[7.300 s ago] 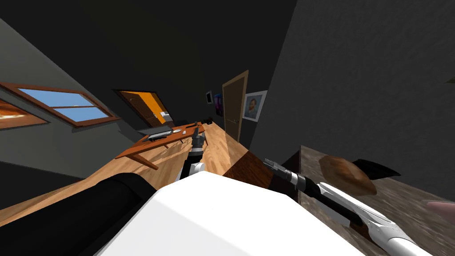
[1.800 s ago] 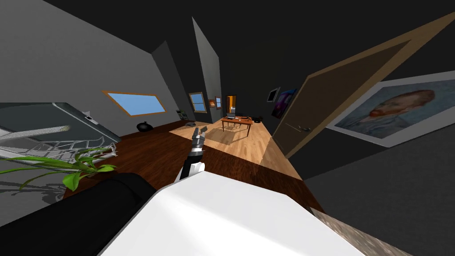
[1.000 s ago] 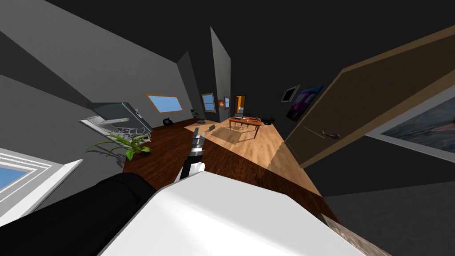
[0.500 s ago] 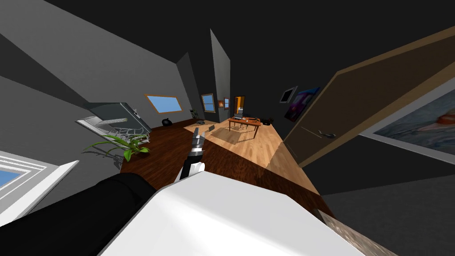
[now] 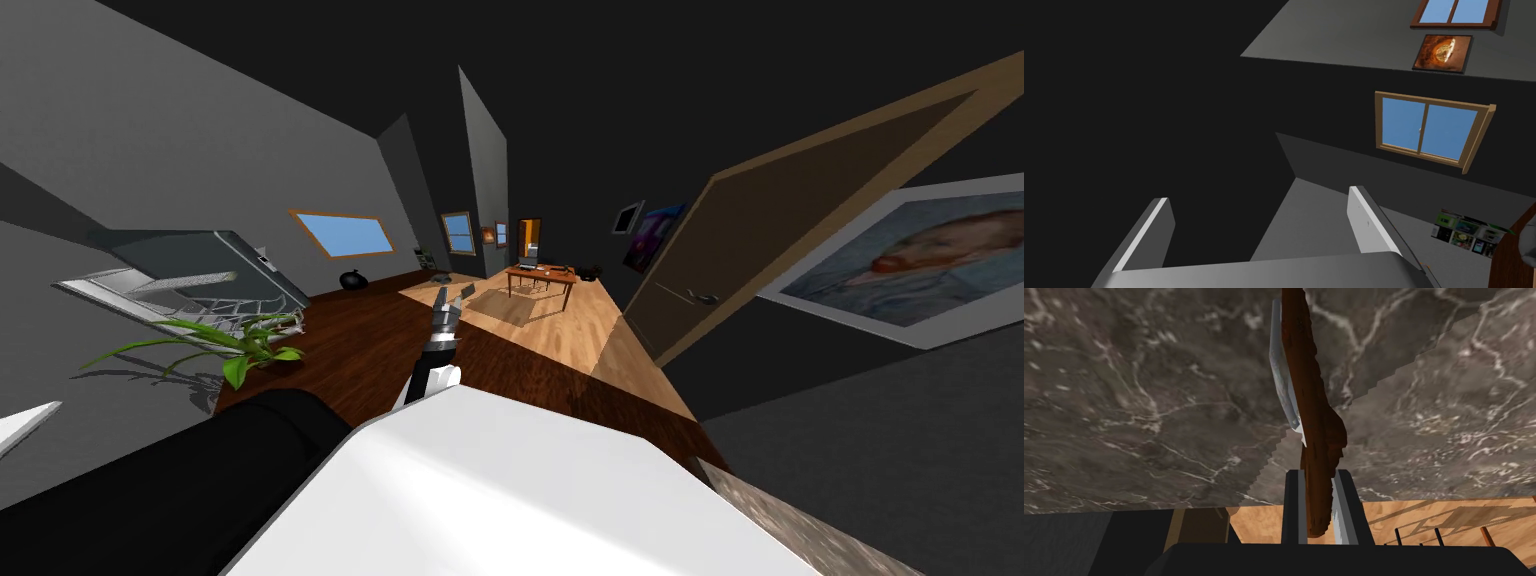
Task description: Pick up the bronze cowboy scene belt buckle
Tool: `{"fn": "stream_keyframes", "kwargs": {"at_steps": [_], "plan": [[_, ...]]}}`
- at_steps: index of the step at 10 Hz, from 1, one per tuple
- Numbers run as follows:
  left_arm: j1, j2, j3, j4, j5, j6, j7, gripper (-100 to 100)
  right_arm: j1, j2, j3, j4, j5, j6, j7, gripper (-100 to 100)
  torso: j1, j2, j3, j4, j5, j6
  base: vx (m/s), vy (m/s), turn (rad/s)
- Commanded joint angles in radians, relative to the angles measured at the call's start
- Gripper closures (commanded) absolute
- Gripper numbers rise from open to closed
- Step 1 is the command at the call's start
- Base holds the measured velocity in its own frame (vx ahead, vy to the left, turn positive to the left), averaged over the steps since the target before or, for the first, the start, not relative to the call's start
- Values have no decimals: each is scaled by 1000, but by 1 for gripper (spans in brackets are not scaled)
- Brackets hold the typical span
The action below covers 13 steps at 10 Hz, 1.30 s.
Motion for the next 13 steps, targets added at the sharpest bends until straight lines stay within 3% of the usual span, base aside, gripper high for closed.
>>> {"fn": "stream_keyframes", "kwargs": {"at_steps": [1,2,4,5,6,8,9,10,12,13], "plan": [[0,0,0,0,0,0,0,0,-28,4,3,5,26,-5,1,100,0,0,0,0,0,0,80,6,-58],[0,0,0,0,0,0,0,0,-69,14,34,47,70,-45,-11,100,1,1,0,1,-1,-5,107,-19,-289],[0,0,0,0,0,0,0,0,-126,14,34,47,113,-45,-11,100,-1,-1,-1,0,-2,-2,93,-5,-211],[0,0,0,0,0,0,0,0,-126,14,34,47,113,-45,-11,100,0,0,0,1,-2,-6,17,3,81],[-1,0,0,0,0,0,0,0,-170,23,65,90,158,-84,-23,100,-1,1,1,1,-1,-6,107,-20,-292],[0,0,0,0,0,0,0,0,-224,23,65,90,200,-84,-23,100,-1,0,0,0,-2,-2,88,-1,-254],[0,0,0,0,0,0,0,0,-224,23,65,90,200,-84,-23,100,0,1,1,1,-1,-6,16,3,70],[-1,0,0,0,0,0,0,0,-264,33,96,133,242,-123,-34,100,-1,2,1,1,-1,-7,105,-20,-245],[0,0,0,0,0,0,0,0,-322,33,96,133,287,-123,-34,100,-1,-1,0,0,-2,-3,97,4,-268],[0,0,0,0,0,0,0,0,-356,43,127,176,327,-162,-46,100,0,1,0,1,-1,-6,108,16,-356]]}}
